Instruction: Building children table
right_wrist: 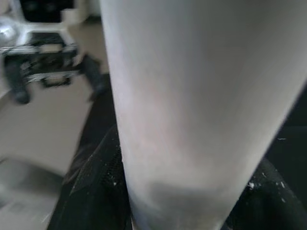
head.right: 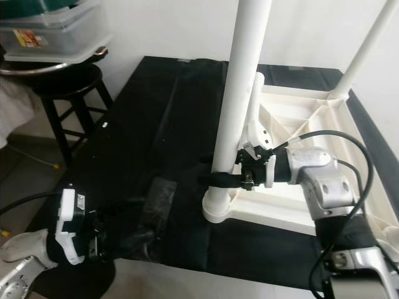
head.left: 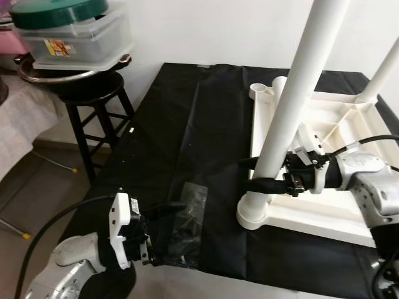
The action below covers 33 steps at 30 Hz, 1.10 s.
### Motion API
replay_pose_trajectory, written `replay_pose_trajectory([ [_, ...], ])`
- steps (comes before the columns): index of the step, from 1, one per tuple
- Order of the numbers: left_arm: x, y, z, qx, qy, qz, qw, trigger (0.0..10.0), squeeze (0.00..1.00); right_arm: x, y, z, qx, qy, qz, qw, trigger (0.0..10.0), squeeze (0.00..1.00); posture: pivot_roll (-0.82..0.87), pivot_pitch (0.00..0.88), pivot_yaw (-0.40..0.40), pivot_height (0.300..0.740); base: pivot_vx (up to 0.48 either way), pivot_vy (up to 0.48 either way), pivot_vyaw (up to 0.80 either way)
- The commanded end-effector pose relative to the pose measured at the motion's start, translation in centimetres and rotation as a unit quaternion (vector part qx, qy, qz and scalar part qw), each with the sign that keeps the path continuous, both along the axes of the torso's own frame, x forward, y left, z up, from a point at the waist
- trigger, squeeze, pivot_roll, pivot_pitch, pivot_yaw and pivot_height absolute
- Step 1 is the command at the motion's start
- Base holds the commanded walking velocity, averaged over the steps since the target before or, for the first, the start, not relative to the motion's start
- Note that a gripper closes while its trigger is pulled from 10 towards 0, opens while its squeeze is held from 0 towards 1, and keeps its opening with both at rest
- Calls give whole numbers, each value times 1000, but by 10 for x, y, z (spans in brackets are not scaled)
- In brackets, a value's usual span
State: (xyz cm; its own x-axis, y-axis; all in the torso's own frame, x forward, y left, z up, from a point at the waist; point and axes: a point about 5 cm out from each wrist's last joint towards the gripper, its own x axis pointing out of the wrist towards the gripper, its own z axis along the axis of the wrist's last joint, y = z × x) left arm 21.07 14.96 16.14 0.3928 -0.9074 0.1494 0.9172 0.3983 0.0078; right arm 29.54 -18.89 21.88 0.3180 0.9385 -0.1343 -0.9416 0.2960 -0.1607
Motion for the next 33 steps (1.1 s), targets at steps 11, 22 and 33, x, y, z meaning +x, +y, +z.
replay_pose_trajectory([
  [11,2,7,-1,-15,17,9,1000,10000,0,-30,28,-38,-32,-41,-430,901,0,0,-31,134,1,740,0,0,0],
  [22,5,7,-2,-17,30,-2,999,10000,0,-24,71,-14,78,18,-280,957,10000,1000,-27,124,1,740,0,0,0],
  [33,9,2,-4,-19,32,-7,999,10000,0,-21,50,24,46,-28,-11,999,10000,0,-57,120,-11,740,0,0,0],
])
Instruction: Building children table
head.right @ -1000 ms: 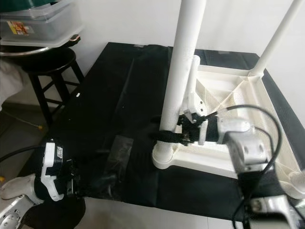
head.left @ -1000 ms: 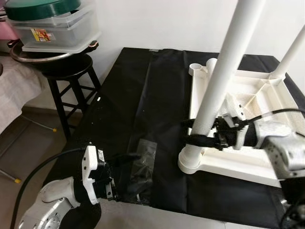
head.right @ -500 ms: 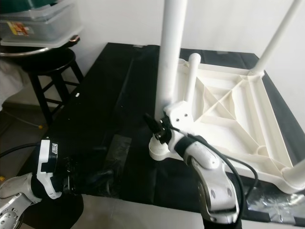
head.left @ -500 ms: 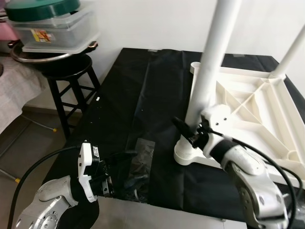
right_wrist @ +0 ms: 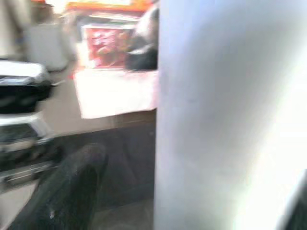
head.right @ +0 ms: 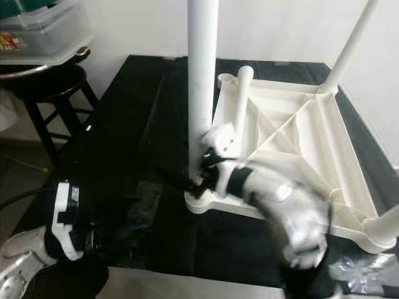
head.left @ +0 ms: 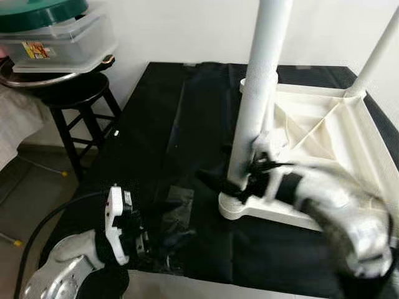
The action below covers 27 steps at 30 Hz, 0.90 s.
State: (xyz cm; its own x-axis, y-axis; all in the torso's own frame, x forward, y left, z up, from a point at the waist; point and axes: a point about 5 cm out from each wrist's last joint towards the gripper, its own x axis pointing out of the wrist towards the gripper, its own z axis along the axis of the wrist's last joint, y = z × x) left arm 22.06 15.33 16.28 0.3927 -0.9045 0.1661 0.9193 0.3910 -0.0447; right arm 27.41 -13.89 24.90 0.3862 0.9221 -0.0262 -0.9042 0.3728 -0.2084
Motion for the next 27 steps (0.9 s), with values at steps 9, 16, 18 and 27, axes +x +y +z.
replay_pose_trajectory([
  [9,-1,-2,-8,6,17,-11,1000,10000,0,38,-9,-13,4,65,95,993,0,0,-32,102,-2,740,0,0,0],
  [16,-2,-2,-9,4,20,-7,1000,10000,0,41,-8,-14,8,59,100,993,0,0,-35,104,-5,740,0,0,0],
  [18,-2,-2,-9,3,21,-7,1000,10000,0,38,-5,-20,15,50,42,998,0,0,-38,105,-12,740,0,0,0],
  [27,-2,-1,-8,2,19,-6,1000,10000,0,5,18,-62,33,9,-319,947,0,0,-55,106,-13,740,0,0,0],
])
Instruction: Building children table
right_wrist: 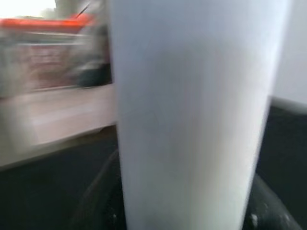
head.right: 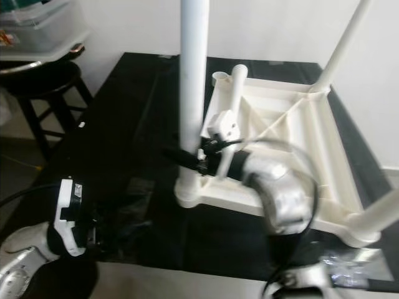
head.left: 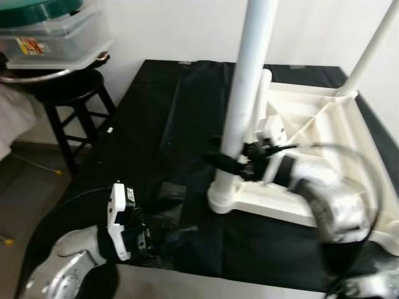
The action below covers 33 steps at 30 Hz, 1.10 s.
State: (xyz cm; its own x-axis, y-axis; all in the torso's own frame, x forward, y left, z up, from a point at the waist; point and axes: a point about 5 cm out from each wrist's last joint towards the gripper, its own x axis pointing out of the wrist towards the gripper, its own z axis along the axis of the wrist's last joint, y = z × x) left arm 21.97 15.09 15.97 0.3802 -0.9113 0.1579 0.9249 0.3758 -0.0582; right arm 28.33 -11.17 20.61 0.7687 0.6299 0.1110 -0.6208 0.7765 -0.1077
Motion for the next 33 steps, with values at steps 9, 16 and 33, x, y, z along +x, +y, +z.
replay_pose_trajectory([
  [9,1,1,-6,4,12,-3,1000,10000,0,-10,4,-24,-58,31,-57,996,0,0,-60,93,-8,740,0,0,0],
  [16,3,2,-6,4,11,2,1000,10000,0,-11,11,-15,-33,38,-10,999,10000,1000,-64,88,-6,740,0,0,0],
  [33,12,17,-2,-15,-8,110,994,10000,0,-18,0,-5,36,42,47,997,10000,1000,-86,79,3,740,0,0,0],
])
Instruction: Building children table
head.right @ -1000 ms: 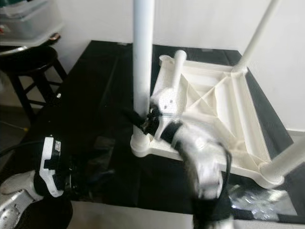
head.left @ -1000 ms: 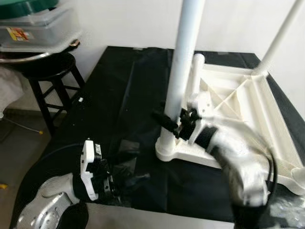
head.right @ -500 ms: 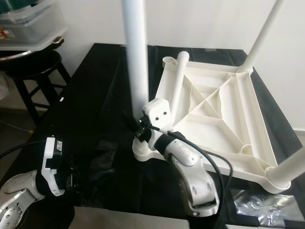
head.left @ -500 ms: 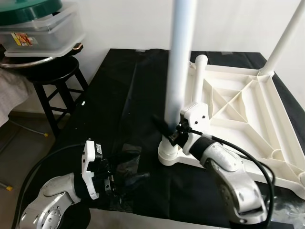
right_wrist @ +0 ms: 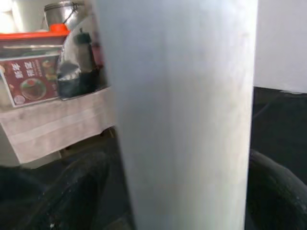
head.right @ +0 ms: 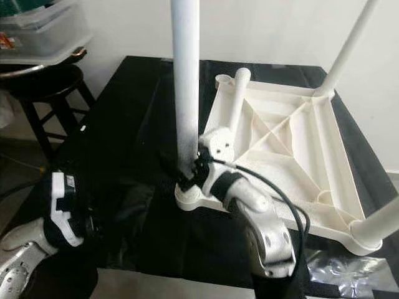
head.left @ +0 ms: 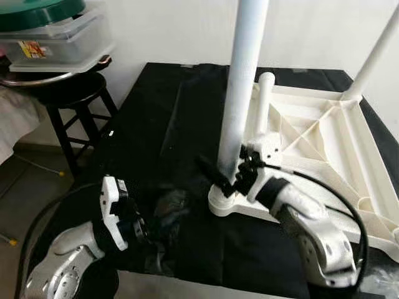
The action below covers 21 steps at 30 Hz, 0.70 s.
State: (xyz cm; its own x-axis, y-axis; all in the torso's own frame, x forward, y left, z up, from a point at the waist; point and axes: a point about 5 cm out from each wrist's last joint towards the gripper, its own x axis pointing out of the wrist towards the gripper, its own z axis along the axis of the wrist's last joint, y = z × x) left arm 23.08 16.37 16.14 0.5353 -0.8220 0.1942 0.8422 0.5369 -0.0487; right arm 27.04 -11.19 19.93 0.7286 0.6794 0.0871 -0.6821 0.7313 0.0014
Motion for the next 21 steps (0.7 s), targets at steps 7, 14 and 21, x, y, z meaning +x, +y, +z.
replay_pose_trajectory([
  [7,7,15,-2,27,-16,108,994,10000,0,-27,-24,-19,-10,13,-61,998,10000,1000,-79,82,8,740,0,0,0],
  [14,10,28,-7,69,5,195,978,10000,0,-28,-45,-28,-33,14,-124,992,10000,1000,-54,79,27,740,0,0,0],
  [21,7,39,-18,102,53,294,949,10000,0,-21,-51,-33,-46,24,-148,988,10000,12,-43,75,27,740,0,0,0],
])
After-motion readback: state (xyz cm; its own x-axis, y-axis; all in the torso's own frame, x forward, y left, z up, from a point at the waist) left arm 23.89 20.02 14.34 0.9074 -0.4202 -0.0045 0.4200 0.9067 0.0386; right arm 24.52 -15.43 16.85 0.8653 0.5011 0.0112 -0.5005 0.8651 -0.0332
